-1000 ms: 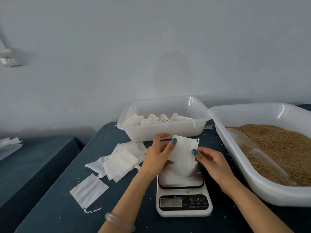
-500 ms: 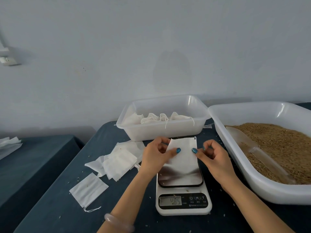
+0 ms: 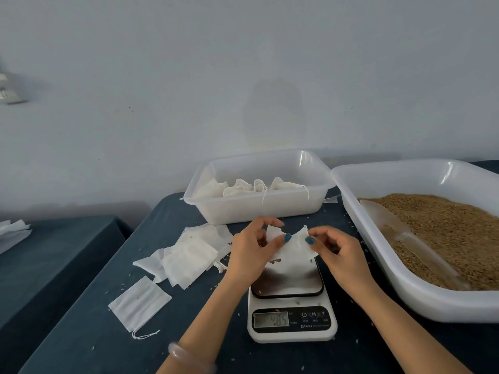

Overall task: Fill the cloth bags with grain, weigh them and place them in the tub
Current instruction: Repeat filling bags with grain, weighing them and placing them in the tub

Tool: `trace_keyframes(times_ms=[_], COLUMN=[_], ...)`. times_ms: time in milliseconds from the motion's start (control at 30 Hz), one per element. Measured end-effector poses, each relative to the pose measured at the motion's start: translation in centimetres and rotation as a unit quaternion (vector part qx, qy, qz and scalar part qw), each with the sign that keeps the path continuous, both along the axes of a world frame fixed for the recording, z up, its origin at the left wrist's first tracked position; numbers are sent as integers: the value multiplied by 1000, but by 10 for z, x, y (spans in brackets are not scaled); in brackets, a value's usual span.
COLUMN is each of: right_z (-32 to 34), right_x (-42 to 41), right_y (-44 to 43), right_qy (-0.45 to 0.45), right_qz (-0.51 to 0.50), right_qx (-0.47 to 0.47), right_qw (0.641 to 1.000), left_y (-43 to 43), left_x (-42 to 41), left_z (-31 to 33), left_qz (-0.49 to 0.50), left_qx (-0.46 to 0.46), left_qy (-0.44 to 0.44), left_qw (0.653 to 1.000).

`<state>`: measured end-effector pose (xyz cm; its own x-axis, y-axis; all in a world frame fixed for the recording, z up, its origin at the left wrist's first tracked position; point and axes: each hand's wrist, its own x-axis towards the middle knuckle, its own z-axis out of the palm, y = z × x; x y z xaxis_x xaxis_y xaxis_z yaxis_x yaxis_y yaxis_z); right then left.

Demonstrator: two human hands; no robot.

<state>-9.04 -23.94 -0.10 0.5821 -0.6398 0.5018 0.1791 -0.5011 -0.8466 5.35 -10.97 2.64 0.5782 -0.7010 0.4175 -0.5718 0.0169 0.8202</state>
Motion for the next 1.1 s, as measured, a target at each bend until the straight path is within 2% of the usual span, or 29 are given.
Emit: trace_keyframes(times_ms=[133,267,400,533,600,767,867,933,1100], right_z=[2,4,9,8,6,1,2,3,2], right_x=[-2,-3,-6,-6,-5,-5,-5,-6,-4], right_y=[1,5,11,12,10,10,11,11,10], right_qy=[20,21,64,52,42,51,47,30,37], right_qz=[-8,4,-8,-57,-82,-71,-72,-78,-82], right_qx=[-10,-7,-87,-179,-192,-194,-211,-217,-238], right_qw=[1000,1000,994,981,977,977,974,973,967], left_y=[3,3,4,4,2,3,5,6,10], left_x=[-3,-5,-6,-4,-2,-1,-1,0,-1], left_z=[1,3,4,2,2,5,6,5,6], left_qz=[10,13,12,34,42,57,46,26,-80], left_qx=[-3,-6,-7,9,-15,-71,-47,-13,58], left_qy=[-38,-8,17,-55,-83,-71,-70,-103,-161], left_qw=[999,1000,1000,998,996,993,995,994,982])
